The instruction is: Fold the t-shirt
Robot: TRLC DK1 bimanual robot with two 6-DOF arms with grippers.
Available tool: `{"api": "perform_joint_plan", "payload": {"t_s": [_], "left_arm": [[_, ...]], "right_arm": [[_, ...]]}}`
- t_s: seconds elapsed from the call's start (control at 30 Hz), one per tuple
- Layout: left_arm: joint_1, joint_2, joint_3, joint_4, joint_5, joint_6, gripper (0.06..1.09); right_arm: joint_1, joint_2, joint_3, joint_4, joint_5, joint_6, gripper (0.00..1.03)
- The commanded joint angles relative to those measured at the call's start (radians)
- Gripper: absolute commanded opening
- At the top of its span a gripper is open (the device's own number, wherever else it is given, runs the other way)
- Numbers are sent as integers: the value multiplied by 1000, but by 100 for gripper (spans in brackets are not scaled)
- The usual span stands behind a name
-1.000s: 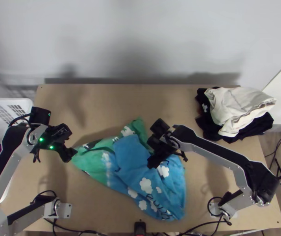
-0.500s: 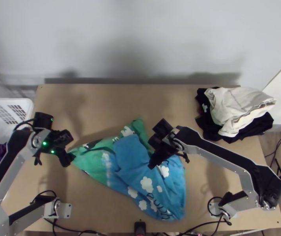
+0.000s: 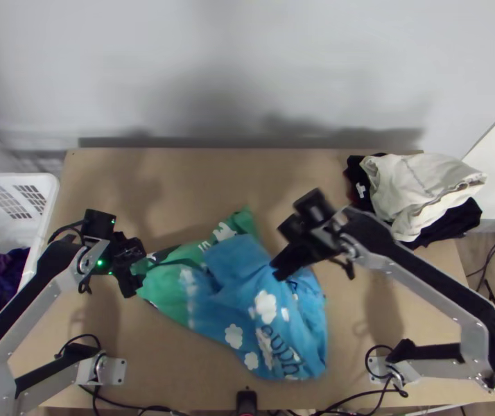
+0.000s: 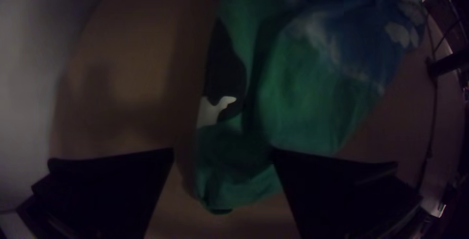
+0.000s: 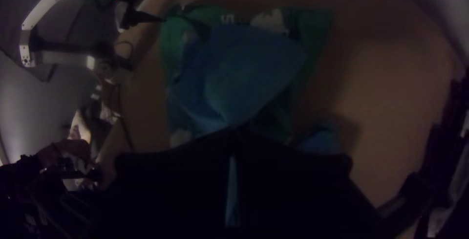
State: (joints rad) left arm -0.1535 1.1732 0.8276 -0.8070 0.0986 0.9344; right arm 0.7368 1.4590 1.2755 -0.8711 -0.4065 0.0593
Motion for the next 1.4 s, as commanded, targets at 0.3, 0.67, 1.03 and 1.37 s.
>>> {"api": "perform_joint_plan", "payload": {"t_s": [0.3,0.67,1.03,1.37], "left_arm": [[49,19,-58,89,-11,104,104],[235,-119,-68,-86,-5,319,104],[147,-179,-93,-172,44,282,101],[83,-90,-137,-18,39,216,97]], "right_arm": [[-116,-126,16,-92,17,1,3],[-140,-124,18,-92,34,1,3],[-146,-97,45,-91,38,-1,3],[-151,-97,62,-91,40,1,3]]}}
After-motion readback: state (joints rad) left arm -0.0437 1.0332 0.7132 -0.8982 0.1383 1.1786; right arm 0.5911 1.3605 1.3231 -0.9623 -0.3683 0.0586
